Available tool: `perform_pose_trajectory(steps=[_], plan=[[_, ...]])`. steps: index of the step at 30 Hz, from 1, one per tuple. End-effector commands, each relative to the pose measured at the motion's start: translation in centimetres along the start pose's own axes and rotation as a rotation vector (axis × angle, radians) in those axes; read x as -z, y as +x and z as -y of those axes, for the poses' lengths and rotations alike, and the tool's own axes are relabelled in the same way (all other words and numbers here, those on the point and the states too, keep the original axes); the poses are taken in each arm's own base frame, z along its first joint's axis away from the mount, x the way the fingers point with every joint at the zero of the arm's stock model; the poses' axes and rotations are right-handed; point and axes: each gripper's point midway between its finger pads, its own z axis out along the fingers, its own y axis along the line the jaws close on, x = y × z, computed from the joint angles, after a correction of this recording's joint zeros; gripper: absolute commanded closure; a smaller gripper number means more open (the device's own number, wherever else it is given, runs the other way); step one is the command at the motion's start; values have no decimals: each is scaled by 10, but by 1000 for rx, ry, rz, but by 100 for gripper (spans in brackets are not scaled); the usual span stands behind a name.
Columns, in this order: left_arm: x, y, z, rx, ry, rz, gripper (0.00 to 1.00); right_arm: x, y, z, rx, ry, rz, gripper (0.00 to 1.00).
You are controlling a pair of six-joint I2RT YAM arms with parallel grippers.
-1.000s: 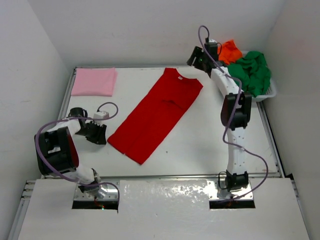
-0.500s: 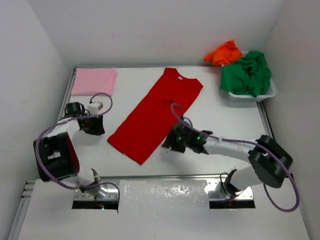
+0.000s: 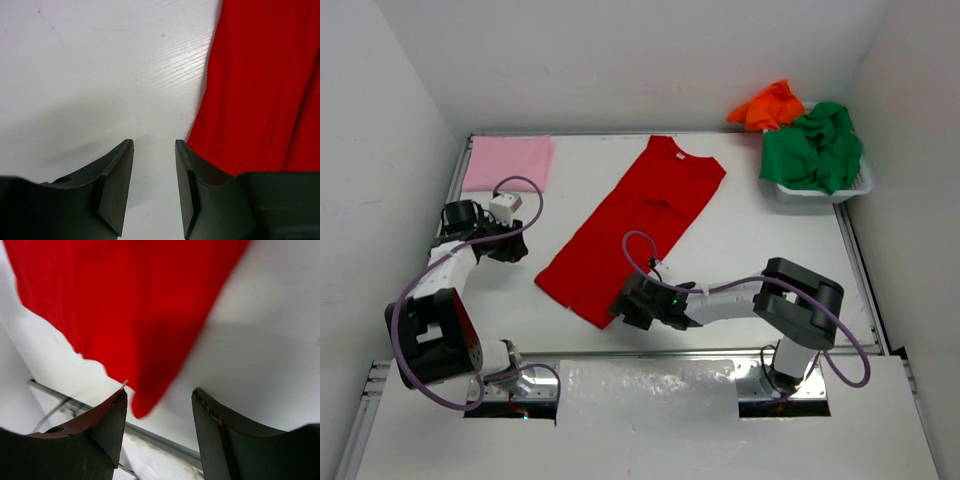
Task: Fold and stack the t-shirts
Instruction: Rotate the tshirt 90 degrees
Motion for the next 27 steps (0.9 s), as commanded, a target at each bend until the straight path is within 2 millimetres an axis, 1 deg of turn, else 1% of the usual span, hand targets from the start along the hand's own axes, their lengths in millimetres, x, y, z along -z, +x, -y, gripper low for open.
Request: perform_pose_trajectory(steps=[1, 2, 5, 6, 8, 10, 11, 12, 13, 15, 16, 20, 21, 22, 23, 24, 25, 26, 27], plan=[[8, -20, 1, -33, 3, 70, 63, -13, -2, -10, -56, -2, 35, 45], [8, -19, 2, -36, 6, 69, 63, -18, -1, -6, -58, 15, 32, 45], [8, -18, 3, -39, 11, 65, 63, -24, 3, -4, -79, 25, 20, 47], [8, -17, 3, -39, 13, 64, 63, -26, 5, 3, -82, 43, 14, 50], [8, -18, 3, -39, 16, 65, 63, -27, 8, 7, -82, 44, -2, 56], [7, -20, 4, -34, 24, 70, 63, -28, 9, 16, -82, 50, 2, 70], [6, -19, 5, -32, 30, 68, 63, -29, 5, 18, -84, 47, 20, 75], [6, -19, 6, -31, 37, 67, 63, -29, 4, 24, -89, 47, 26, 83], [6, -18, 6, -35, 37, 63, 63, -30, 0, 27, -97, 48, 29, 86], [7, -17, 7, -36, 38, 61, 63, -34, 3, 27, -64, 43, -6, 93], [6, -16, 7, -37, 39, 60, 63, -34, 2, 30, -44, 55, -11, 100], [8, -18, 9, -43, 51, 66, 63, -28, 4, 42, 5, 86, -28, 100], [8, -19, 10, -46, 56, 69, 63, -25, 5, 55, 15, 108, -34, 100], [9, -19, 12, -53, 65, 69, 63, -19, 3, 58, 13, 104, -38, 100], [9, -20, 16, -59, 84, 75, 63, -13, 4, 79, 20, 133, -47, 100], [9, -20, 19, -72, 99, 77, 63, -9, 5, 86, 21, 131, -53, 100], [9, -20, 22, -81, 113, 76, 63, -1, 2, 86, 13, 112, -48, 100], [8, -22, 27, -93, 129, 76, 62, 3, 0, 94, 10, 112, -46, 100], [6, -22, 34, -111, 148, 66, 62, 12, 3, 120, 13, 153, -53, 100]])
